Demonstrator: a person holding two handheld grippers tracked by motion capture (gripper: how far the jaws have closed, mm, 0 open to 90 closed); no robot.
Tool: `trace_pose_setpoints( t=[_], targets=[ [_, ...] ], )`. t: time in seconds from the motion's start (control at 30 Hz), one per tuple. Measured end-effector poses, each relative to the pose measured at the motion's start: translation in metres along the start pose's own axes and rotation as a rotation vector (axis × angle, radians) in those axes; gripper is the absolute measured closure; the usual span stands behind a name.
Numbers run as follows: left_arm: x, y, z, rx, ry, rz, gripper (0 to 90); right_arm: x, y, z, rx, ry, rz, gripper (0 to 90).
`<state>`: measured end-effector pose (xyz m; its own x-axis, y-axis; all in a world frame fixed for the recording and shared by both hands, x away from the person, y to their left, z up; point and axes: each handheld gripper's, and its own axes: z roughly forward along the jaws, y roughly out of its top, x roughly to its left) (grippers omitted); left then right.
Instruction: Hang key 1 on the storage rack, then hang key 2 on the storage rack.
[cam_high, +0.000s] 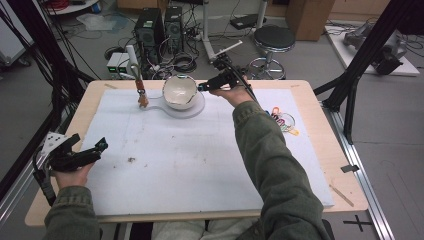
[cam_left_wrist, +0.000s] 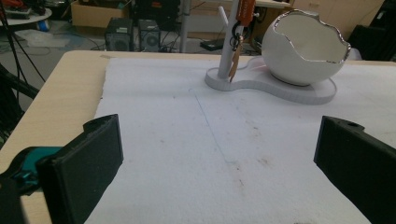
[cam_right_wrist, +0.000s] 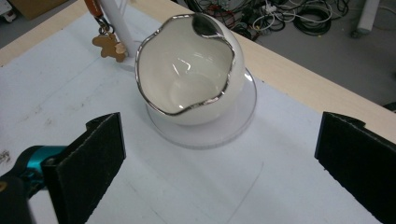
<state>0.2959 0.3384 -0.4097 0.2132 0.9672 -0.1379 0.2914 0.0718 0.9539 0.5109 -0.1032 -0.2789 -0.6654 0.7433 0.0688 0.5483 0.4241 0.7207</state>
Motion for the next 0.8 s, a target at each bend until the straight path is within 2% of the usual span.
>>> trace_pose_setpoints(
  t=[0.13,0.23,0.33,0.43,0.67,0.8],
  targets=[
    [0.0,0.0,0.0,0.001,0.002,0.0,1.7,-0.012,-0.012,-0.009,0.018,-0.031,0.006,0.7],
    [-0.001,0.0,0.0,0.004,0.002,-0.001,1.8,-0.018,-0.017,-0.016,-0.003,-0.034,0.02,0.7],
    [-0.001,0.0,0.0,0.003,0.0,0.002,1.8,-0.021,-0.022,-0.018,0.001,-0.041,0.021,0.7],
    [-0.001,0.0,0.0,0.004,0.0,0.002,1.8,-0.031,-0.034,-0.02,0.019,-0.062,0.034,0.7],
    [-0.001,0.0,0.0,0.003,0.003,0.001,1.8,-0.049,-0.054,-0.028,0.009,-0.085,0.058,0.7],
    [-0.001,0.0,0.001,0.002,0.003,-0.001,1.7,-0.056,-0.059,-0.032,0.032,-0.107,0.063,0.7]
  ],
)
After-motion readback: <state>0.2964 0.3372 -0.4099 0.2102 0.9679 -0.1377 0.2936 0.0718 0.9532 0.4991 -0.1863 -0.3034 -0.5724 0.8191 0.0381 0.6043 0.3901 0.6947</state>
